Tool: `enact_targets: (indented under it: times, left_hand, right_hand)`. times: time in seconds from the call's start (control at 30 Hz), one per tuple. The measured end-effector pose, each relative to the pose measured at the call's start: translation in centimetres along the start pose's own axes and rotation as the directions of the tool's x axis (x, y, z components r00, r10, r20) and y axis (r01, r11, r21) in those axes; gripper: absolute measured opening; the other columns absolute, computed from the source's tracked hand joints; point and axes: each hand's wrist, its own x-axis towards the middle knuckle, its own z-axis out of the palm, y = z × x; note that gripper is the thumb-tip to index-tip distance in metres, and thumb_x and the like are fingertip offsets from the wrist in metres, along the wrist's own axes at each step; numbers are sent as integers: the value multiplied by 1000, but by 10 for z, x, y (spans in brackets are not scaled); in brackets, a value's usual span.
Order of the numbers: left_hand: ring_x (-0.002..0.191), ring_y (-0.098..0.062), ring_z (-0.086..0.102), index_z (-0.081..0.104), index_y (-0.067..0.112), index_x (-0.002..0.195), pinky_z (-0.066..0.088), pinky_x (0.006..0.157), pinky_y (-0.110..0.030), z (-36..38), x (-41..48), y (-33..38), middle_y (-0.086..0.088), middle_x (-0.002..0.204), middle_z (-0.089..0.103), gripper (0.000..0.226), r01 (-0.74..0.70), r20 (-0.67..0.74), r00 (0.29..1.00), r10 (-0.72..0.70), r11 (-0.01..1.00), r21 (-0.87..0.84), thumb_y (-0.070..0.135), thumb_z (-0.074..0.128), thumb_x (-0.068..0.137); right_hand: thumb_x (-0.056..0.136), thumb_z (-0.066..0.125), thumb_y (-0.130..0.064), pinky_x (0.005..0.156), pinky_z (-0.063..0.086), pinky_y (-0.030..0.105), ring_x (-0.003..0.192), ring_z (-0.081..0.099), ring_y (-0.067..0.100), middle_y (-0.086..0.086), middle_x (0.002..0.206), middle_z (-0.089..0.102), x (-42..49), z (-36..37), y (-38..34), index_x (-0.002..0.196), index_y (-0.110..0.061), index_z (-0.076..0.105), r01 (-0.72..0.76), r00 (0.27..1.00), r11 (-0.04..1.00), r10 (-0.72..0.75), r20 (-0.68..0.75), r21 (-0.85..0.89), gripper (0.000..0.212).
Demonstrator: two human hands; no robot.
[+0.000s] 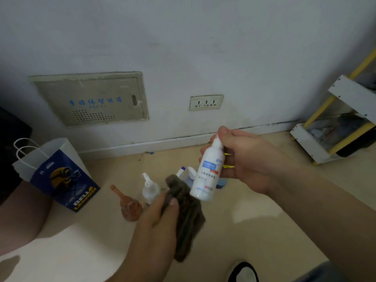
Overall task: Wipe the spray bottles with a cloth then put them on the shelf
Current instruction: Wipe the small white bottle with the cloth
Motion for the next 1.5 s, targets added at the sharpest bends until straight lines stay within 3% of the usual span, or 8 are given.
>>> enact_targets:
  times: [0.1, 0.37, 0.5, 0.63, 0.8, 1.13, 1.37, 1.5]
  left_hand:
    - [109, -29, 70, 81, 30, 94, 51, 104, -50, -12, 17, 7, -8, 123, 70, 13, 255, 9, 966, -259, 942, -219, 33, 70, 90]
    - [94, -12, 76, 81, 38, 83, 55, 90, -39, -2, 12, 43, 7, 98, 80, 40, 65, 113, 993, -38, 968, -242, 22, 50, 104]
    - [103, 1, 70, 69, 39, 122, 56, 89, -23, 7, 4, 46, 18, 112, 75, 30, -269, 120, 954, 275, 961, -59, 22, 48, 108]
    - [145, 16, 22, 23, 39, 159, 11, 106, 6, 18, -1, 19, 35, 157, 27, 70, -524, 203, 850, 485, 744, 415, 36, 54, 97]
    - [99, 14, 64, 46, 45, 140, 46, 78, -2, 2, 26, 32, 39, 109, 63, 54, -354, 260, 922, 286, 896, 267, 30, 71, 94]
    - [90, 0, 69, 67, 38, 116, 54, 75, -17, -1, 22, 35, 22, 98, 73, 32, -350, 104, 936, 337, 924, 154, 48, 41, 100]
    - [150, -11, 32, 45, 18, 153, 24, 120, -20, 4, 14, 21, 7, 161, 39, 57, -669, 309, 707, 636, 462, 582, 46, 25, 108]
    - [115, 3, 65, 75, 34, 118, 53, 99, -22, 1, 29, 46, 25, 119, 72, 40, -516, 120, 855, 505, 851, 98, 46, 39, 106]
  right_hand:
    - [108, 52, -31, 89, 62, 54, 105, 75, 41, 18, 100, 80, -2, 1, 0, 108, -8, 65, 20, 997, 1000, -20, 78, -8, 26]
    - [110, 46, -27, 77, 58, 37, 97, 75, 28, 15, 106, 79, -4, 9, 3, 108, -12, 65, 101, 964, 995, -101, 247, 10, 25]
    - [107, 54, -28, 66, 59, 32, 81, 71, 20, 9, 98, 77, -3, 17, 7, 103, -10, 65, 115, 980, 993, -117, 162, 24, 21]
    - [96, 73, -34, 56, 57, 30, 69, 65, 19, 12, 84, 64, -4, 26, 17, 90, -11, 68, 127, 992, 991, -127, -4, -35, 24]
    - [87, 79, -38, 58, 61, 35, 72, 74, 19, 7, 84, 75, -4, 22, 11, 87, -12, 66, 100, 993, 994, -98, 60, -40, 30]
    - [100, 64, -25, 81, 65, 44, 91, 75, 27, 12, 107, 79, -1, 17, 12, 110, -8, 72, 79, 970, 996, -68, 232, -35, 21]
    - [99, 69, -21, 45, 52, 23, 51, 63, 14, 2, 67, 68, 0, 31, 18, 89, -15, 70, -15, 996, 1000, 13, 92, 22, 12]
    - [100, 68, -25, 33, 41, 18, 36, 58, 11, -2, 50, 62, 2, 25, 9, 75, -17, 56, -37, 997, 999, 35, 62, 34, 29]
